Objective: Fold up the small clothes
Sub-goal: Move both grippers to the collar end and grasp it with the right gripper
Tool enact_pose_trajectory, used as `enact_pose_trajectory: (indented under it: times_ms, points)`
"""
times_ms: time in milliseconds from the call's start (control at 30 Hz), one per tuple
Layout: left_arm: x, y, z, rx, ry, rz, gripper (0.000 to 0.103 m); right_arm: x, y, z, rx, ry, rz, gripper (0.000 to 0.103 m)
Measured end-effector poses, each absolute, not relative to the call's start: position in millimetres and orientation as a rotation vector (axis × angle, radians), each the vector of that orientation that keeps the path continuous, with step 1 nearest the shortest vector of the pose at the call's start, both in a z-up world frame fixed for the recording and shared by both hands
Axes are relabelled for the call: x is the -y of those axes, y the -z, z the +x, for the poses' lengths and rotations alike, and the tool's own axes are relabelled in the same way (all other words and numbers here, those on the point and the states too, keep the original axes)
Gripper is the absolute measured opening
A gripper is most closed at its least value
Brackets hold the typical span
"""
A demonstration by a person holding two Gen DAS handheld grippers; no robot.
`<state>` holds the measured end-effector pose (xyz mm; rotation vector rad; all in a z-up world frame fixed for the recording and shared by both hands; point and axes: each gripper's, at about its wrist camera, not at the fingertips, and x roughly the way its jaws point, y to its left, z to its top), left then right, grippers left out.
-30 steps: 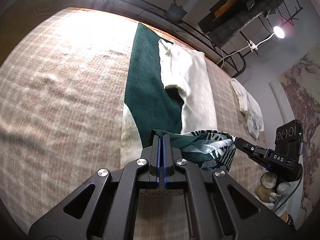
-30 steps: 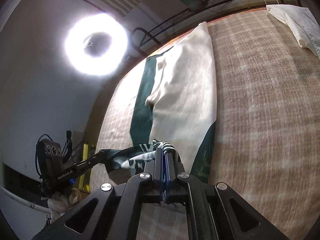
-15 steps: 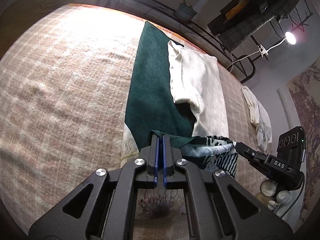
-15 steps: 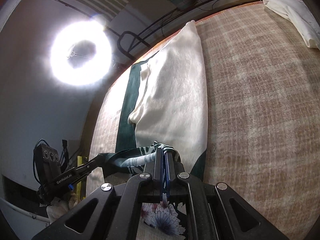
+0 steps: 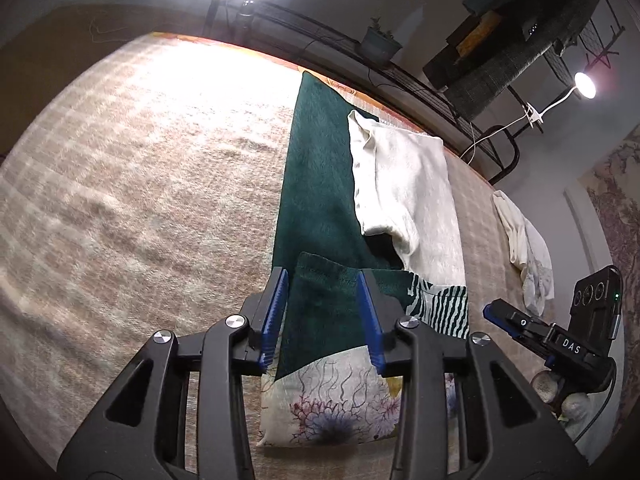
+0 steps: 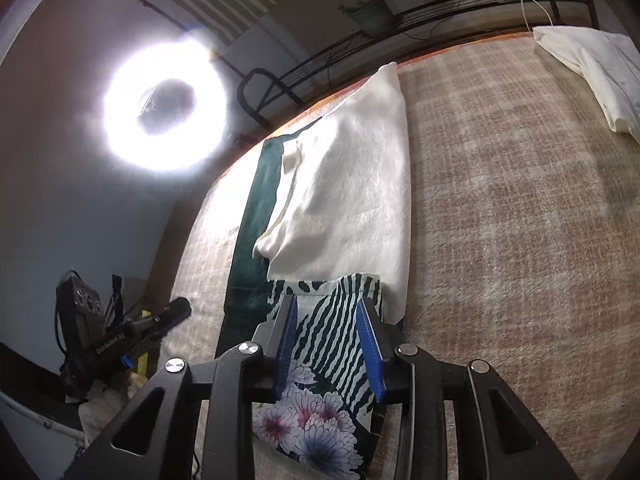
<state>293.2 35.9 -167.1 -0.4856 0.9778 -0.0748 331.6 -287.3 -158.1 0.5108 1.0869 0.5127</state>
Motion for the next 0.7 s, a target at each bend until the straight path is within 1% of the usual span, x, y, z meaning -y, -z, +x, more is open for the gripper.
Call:
enact_pose_trajectory:
  times_ms: [100, 433, 700]
  points:
    - [-36.4, 168.4, 293.1, -0.985, 0.065, -0.464, 0.035, 280.5, 159.4, 330.5, -1.094, -0.507, 0.467, 0.031]
    - [-40.3, 167.7, 296.5, -0.978, 0.037, -0.431, 0.035, 280.1, 150.9, 336.4, -1.059, -0.477, 0.372, 0.031]
    - [-38.7, 170.2, 319.2, -0.978, 0.039, -0.382, 0.035, 287.4, 149.4, 345.2, -1.04, -0.445, 0.296, 0.031]
